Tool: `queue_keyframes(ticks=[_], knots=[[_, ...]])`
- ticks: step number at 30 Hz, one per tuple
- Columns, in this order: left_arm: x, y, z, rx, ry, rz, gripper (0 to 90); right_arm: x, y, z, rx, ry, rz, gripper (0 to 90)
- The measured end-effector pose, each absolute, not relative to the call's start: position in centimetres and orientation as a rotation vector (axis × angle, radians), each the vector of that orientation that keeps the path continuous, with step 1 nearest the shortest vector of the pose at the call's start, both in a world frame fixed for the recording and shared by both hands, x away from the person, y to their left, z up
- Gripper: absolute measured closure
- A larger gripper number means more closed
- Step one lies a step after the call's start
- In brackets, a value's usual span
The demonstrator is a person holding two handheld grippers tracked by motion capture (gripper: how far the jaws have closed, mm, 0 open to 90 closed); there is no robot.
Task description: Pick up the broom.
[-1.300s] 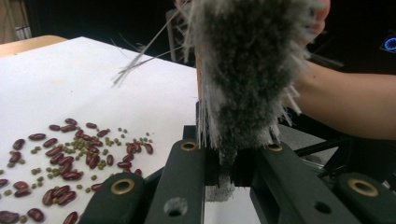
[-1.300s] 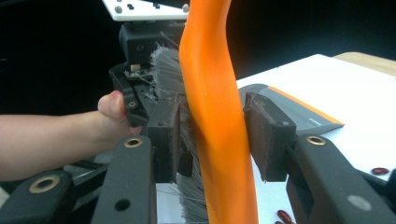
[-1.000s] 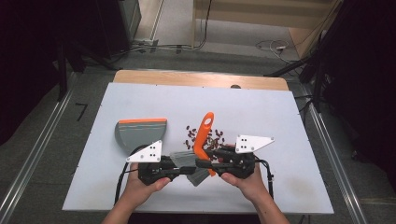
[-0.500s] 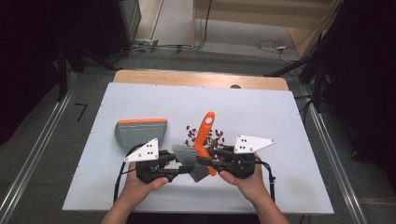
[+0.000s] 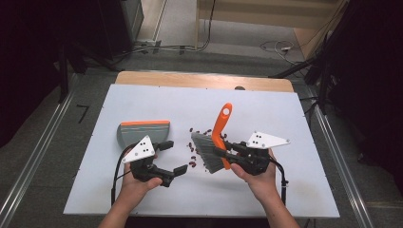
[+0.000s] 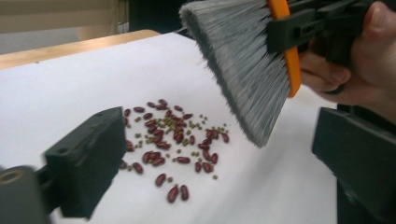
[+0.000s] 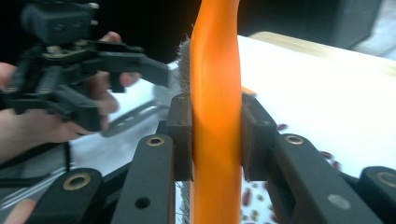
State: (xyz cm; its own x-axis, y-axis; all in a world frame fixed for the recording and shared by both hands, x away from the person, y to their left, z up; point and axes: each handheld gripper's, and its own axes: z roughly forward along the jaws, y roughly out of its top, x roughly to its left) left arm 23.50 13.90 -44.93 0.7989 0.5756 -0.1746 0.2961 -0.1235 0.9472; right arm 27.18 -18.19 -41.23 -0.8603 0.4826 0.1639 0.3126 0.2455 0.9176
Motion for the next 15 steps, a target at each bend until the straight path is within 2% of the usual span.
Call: queue_keyframes(ticks=[2,15], knots=[[23.5,14.2,-44.9,1.716,0.690,0.281,0.0,27.4,-18.6,-41.2,0.808,2.334,1.642,68.3],[23.5,16.3,-44.6,1.670,0.727,0.330,0.0,28.4,-20.0,-41.4,0.923,2.287,1.552,68.2]])
